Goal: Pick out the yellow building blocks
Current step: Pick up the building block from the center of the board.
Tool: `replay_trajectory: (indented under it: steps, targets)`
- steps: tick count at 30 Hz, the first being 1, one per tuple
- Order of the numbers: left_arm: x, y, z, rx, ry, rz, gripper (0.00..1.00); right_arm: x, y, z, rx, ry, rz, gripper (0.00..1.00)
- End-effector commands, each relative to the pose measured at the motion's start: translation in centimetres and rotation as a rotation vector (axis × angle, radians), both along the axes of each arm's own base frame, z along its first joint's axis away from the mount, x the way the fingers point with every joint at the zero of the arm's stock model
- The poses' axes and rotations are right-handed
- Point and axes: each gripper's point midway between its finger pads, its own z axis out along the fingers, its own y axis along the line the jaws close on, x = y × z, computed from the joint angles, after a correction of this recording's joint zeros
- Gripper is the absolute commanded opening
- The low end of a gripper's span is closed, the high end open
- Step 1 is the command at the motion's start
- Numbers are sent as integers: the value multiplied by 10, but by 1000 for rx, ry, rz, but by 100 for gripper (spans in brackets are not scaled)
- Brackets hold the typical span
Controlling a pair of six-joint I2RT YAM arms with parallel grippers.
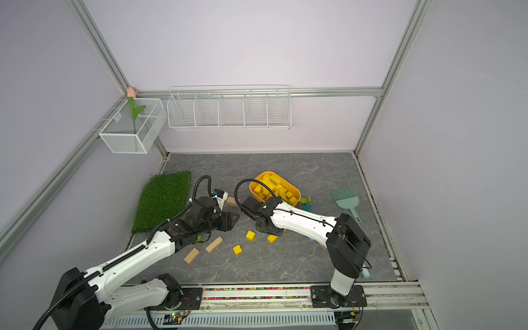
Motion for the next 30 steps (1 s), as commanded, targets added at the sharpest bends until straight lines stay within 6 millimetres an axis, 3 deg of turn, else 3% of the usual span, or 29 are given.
replay_trajectory:
  steps: [1, 3, 6, 12, 23, 30]
  targets:
    - [1, -1, 1, -22, 2, 9, 57, -3, 1, -5, -25, 3, 77, 35]
    - [1, 0, 2, -22, 1, 11, 57, -5, 16, -14, 12, 16, 126, 22]
    - [1, 0, 1, -22, 1, 11, 57, -7, 32, -26, 25, 46, 189, 13]
    - [1, 0, 1, -21, 2, 10, 57, -3, 37, -47, -48, 83, 230, 11]
    - [2, 0, 0, -21, 6, 15, 57, -18, 15, -71, -107, 137, 201, 11]
    - [2, 0, 0, -20, 6, 13, 57, -40, -9, -58, -115, 115, 184, 11]
